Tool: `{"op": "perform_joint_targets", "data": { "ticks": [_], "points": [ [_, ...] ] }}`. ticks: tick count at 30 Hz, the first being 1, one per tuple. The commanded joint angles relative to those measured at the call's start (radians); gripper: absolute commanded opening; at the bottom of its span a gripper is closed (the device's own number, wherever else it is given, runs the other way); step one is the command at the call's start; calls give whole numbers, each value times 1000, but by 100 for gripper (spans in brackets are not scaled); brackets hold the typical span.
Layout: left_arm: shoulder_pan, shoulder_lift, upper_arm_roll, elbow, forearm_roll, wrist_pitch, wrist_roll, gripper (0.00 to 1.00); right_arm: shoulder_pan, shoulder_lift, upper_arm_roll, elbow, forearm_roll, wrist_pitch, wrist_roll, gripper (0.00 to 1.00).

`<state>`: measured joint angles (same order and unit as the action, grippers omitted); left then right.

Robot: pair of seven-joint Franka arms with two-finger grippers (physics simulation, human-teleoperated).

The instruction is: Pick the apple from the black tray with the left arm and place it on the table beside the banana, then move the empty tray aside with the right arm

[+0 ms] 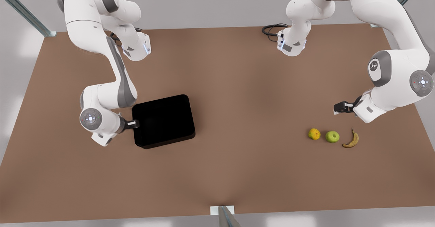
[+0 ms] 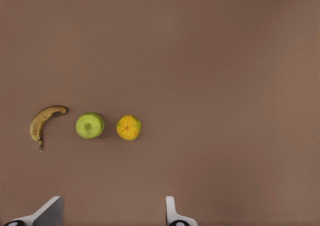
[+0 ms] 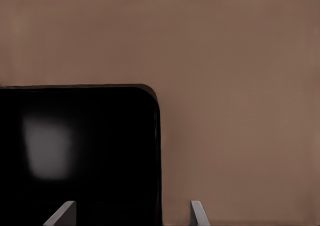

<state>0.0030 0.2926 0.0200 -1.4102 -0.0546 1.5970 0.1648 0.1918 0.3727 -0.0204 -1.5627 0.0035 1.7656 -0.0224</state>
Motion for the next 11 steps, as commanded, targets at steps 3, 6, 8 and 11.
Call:
{"op": "perform_joint_targets", "data": {
  "ticks": [3,6,8,11],
  "points": [
    [0,-1,0,0,1,4,53,100,25,-172,50,82,-20,-294,-68,100],
    [0,-1,0,-1,1,4,53,100,17,-190,48,96,-22,-294,-70,100],
    [0,-1,0,-1,1,4,53,100,17,-189,48,96,-22,-296,-70,100],
    [0,-1,0,-1,-1,4,51,100,17,-189,46,96,-22,-296,-70,100]
  ]
}}
